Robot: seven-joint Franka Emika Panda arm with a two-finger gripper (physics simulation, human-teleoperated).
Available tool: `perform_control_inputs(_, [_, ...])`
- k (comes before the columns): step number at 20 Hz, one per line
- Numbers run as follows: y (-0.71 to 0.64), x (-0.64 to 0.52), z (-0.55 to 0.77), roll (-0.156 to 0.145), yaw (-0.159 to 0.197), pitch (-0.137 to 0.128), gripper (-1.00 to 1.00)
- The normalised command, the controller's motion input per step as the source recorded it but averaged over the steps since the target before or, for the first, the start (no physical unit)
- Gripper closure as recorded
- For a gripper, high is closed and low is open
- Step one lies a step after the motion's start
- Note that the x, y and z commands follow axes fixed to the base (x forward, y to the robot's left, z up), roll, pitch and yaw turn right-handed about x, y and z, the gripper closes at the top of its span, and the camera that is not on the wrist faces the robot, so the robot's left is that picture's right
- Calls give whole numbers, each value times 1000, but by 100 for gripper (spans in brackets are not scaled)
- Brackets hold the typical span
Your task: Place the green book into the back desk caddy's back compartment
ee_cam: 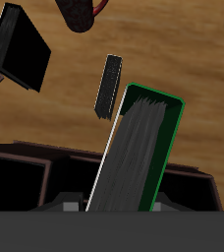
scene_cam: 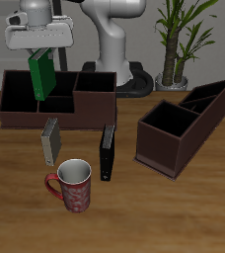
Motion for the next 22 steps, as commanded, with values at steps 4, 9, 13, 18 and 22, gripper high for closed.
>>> perform_control_inputs(4, [-287, -148, -37, -9, -24, -23, 100])
perform_control_inputs(9, [-247, -134, 49, 3, 4, -26, 100])
perform_control_inputs(13, [-40, -82, -33, 10, 47, 3, 100])
perform_control_inputs(18, [25, -160, 9, 45, 91, 7, 100])
perform_control_inputs(22, [-101, -156, 84, -7, 86, 2, 100])
